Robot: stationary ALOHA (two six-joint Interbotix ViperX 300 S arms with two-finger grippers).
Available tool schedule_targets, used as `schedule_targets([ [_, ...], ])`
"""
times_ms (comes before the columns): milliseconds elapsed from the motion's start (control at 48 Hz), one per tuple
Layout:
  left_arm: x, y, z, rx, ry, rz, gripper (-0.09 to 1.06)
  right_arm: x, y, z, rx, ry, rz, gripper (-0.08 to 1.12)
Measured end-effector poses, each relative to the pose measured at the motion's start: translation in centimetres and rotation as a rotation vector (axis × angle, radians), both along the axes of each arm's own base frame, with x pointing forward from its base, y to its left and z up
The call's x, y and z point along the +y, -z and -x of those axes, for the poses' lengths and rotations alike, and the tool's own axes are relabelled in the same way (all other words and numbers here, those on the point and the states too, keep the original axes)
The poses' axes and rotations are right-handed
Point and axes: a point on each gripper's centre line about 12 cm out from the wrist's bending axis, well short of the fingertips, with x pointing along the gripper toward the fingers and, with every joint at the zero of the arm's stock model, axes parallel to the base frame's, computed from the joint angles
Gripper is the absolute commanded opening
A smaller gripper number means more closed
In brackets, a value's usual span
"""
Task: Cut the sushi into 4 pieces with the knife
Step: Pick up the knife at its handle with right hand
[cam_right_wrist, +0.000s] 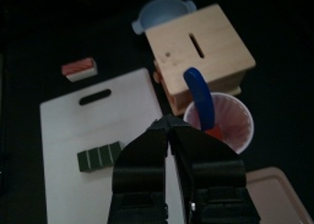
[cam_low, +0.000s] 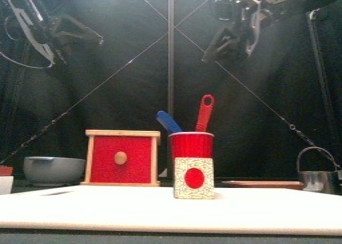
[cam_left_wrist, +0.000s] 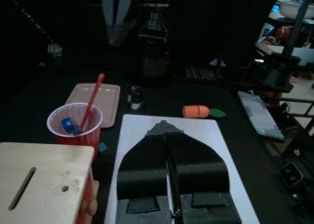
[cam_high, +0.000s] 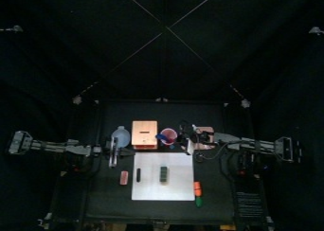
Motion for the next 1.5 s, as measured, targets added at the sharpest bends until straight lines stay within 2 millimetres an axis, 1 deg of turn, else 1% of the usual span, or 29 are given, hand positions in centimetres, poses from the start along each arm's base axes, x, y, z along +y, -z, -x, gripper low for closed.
schedule_targets([
  [83,0.0,0.1,0.0,0.002,0.000,0.000,0.02,-0.5,0.7,-1.1,0.095,-0.004,-0.012,0.81],
  [167,0.0,0.2,0.0,0.006,-0.002,0.001,0.02,-1.0,1.6,-2.2,0.197,-0.014,-0.012,0.86],
  [396,0.0,0.4,0.1,0.011,0.000,0.001,0.02,-2.4,4.8,-4.7,0.486,-0.040,0.006,0.86],
  [542,0.0,0.7,0.2,0.018,0.000,0.003,0.02,-2.8,6.1,-5.7,0.615,-0.048,0.019,0.85],
  [646,0.0,1.0,0.3,0.025,0.001,0.004,0.02,-3.1,6.5,-6.0,0.674,-0.050,0.021,0.85],
  [917,0.0,1.2,0.4,0.031,0.001,0.002,0.02,-3.3,7.1,-6.4,0.719,-0.050,0.019,0.84],
  [1000,0.0,1.2,0.4,0.031,-0.001,0.004,0.02,-3.3,7.4,-6.4,0.737,-0.053,0.019,0.80],
  [1062,0.0,1.2,0.4,0.031,-0.001,0.004,0.02,-3.3,7.6,-6.4,0.746,-0.053,0.019,0.74],
  [1333,0.0,1.2,0.4,0.031,-0.001,0.004,0.02,-3.4,7.5,-6.5,0.752,-0.076,0.034,0.27],
  [1438,0.1,1.2,0.4,0.031,-0.002,0.004,0.02,-3.4,7.0,-6.6,0.744,-0.076,0.032,0.15],
  [1500,0.1,1.3,0.5,0.035,-0.004,0.004,0.02,-3.4,6.7,-6.8,0.742,-0.075,0.031,0.10],
])
